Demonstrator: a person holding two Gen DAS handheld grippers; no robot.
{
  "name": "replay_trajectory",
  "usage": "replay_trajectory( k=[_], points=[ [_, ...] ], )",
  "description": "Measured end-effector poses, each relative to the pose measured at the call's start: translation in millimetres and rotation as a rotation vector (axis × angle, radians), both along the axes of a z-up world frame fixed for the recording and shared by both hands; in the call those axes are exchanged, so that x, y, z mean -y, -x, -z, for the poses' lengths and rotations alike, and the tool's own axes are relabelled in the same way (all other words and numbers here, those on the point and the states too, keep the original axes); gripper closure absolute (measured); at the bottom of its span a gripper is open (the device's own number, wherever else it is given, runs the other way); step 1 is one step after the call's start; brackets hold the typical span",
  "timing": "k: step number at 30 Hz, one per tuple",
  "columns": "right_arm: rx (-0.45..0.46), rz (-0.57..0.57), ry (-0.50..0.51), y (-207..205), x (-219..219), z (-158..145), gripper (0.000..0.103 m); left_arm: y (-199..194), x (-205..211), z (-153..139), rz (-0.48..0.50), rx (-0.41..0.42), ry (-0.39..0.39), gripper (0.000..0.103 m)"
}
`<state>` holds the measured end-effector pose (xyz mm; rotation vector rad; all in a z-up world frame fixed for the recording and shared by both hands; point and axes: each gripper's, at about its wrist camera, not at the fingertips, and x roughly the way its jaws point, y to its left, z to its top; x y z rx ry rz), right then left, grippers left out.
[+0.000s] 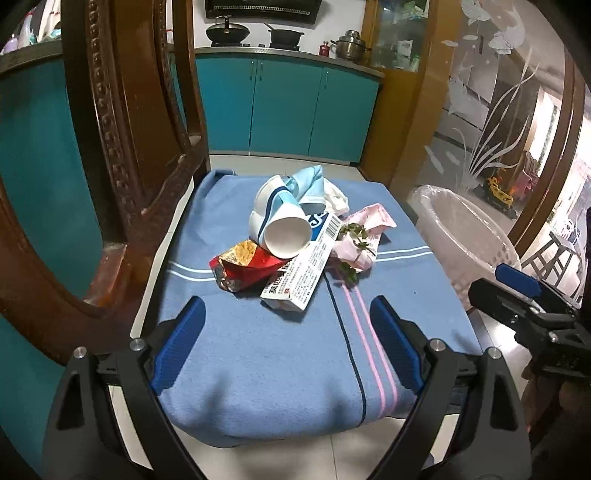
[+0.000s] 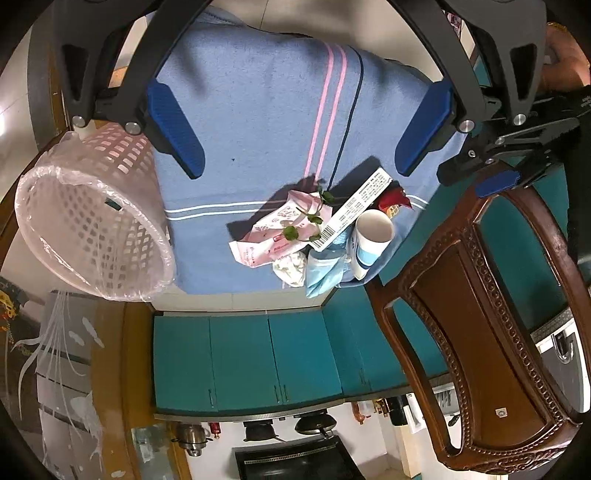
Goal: Collect trash
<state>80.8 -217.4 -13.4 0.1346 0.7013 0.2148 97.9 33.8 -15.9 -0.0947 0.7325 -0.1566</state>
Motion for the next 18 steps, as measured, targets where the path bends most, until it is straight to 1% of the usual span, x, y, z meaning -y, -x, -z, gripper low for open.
replay_trajectory(
  k=[18],
  points=[
    [0.0,-0.005,0.003,2.7,4.8,1.8,0.003,-5.6,5.3,2.9,-0.01,-0.006,-0.002,0.013]
  ],
)
